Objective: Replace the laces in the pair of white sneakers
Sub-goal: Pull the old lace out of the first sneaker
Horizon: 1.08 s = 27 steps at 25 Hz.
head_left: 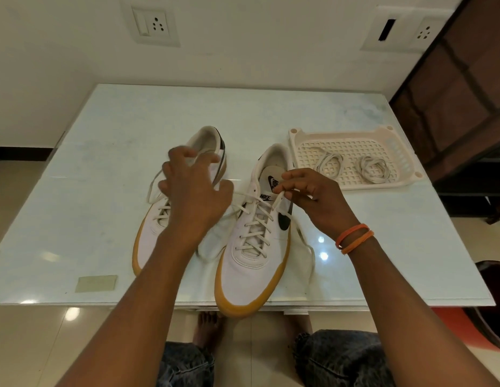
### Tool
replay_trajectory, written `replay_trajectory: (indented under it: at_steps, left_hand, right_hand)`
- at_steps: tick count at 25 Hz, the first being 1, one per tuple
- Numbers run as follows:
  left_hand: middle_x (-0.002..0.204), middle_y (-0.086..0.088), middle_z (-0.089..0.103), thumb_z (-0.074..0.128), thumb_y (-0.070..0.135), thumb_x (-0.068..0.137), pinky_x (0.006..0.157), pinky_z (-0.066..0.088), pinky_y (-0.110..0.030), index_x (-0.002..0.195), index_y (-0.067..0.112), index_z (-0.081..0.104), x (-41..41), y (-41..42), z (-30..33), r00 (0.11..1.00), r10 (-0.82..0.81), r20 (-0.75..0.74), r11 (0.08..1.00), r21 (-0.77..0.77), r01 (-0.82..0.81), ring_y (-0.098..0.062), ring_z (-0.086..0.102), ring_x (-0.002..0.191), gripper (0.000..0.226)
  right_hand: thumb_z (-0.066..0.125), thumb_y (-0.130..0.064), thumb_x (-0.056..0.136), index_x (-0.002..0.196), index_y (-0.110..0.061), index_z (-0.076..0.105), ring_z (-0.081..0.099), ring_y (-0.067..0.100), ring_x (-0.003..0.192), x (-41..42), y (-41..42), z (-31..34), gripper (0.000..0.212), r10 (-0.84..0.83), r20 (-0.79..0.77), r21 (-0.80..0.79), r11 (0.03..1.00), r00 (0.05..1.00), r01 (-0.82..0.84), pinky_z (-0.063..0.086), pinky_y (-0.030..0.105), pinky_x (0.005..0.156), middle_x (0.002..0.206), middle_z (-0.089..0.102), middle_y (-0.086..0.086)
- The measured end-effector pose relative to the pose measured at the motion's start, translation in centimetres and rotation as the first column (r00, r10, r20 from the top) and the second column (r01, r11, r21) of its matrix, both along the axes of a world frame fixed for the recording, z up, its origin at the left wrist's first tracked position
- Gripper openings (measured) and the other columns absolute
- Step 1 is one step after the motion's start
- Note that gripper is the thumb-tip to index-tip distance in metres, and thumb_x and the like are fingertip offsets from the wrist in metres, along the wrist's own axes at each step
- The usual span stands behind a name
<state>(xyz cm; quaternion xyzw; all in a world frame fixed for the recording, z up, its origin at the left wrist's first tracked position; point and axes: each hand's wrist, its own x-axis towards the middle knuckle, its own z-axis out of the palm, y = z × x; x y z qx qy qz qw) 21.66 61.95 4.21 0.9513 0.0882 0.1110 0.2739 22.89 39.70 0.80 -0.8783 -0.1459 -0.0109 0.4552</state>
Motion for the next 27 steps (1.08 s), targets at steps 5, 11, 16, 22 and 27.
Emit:
replay_trajectory:
  at_steps: [5,11,16,22,27]
  left_hand:
    - [0.133,0.006,0.041,0.061,0.037,0.089,0.079,0.012,-0.033,0.098,0.034,0.074,-1.2,-3.5,-1.3,0.882,-0.471,-0.015,0.823,0.352,0.446,-0.021,0.026,0.119,0.016]
    - [0.117,0.012,0.030,0.054,0.035,0.095,0.086,0.019,-0.034,0.090,0.038,0.067,-0.3,-2.6,-0.6,0.904,-0.403,-0.143,0.903,0.100,0.419,-0.015,0.021,0.118,0.014]
    - [0.120,0.001,0.033,0.054,0.023,0.096,0.089,0.021,-0.038,0.094,0.028,0.066,0.3,2.0,-0.1,0.985,-0.095,-0.143,0.968,0.218,0.125,-0.027,0.028,0.118,0.013]
    - [0.129,-0.002,0.040,0.063,0.030,0.091,0.087,0.020,-0.036,0.109,0.029,0.066,0.2,0.5,-0.2,0.981,-0.196,0.002,0.944,0.271,0.188,-0.027,0.031,0.121,0.019]
    - [0.135,0.008,0.039,0.060,0.039,0.092,0.080,0.008,-0.031,0.102,0.038,0.072,-1.1,-3.2,-1.3,0.868,-0.489,-0.082,0.797,0.361,0.483,-0.018,0.022,0.123,0.016]
  right_hand:
    - [0.063,-0.001,0.089,0.100,-0.022,0.074,0.054,0.005,0.105,0.1,0.0,-0.2,0.026,0.000,0.019,-0.024,1.000,1.000,0.000,0.045,0.018,0.094,0.112,0.061,0.000]
    - [0.064,0.000,0.088,0.099,-0.017,0.075,0.054,0.007,0.107,0.0,0.0,0.0,0.023,-0.006,0.019,-0.064,0.998,1.000,0.007,0.040,0.008,0.093,0.112,0.060,0.000]
    - [0.064,-0.002,0.088,0.097,-0.021,0.074,0.055,0.009,0.109,0.1,0.0,-0.1,0.024,-0.014,-0.025,-0.045,0.999,1.000,0.013,0.045,0.023,0.097,0.112,0.058,-0.004]
    - [0.064,-0.002,0.089,0.098,-0.024,0.074,0.054,0.006,0.108,0.1,0.1,-0.2,0.026,-0.019,-0.021,-0.058,0.998,1.000,0.018,0.044,0.020,0.095,0.111,0.057,-0.008]
    - [0.064,-0.004,0.089,0.100,-0.019,0.074,0.054,0.007,0.108,0.2,0.0,-0.1,0.021,-0.018,-0.019,-0.071,0.997,1.000,0.017,0.044,0.018,0.093,0.113,0.058,-0.004]
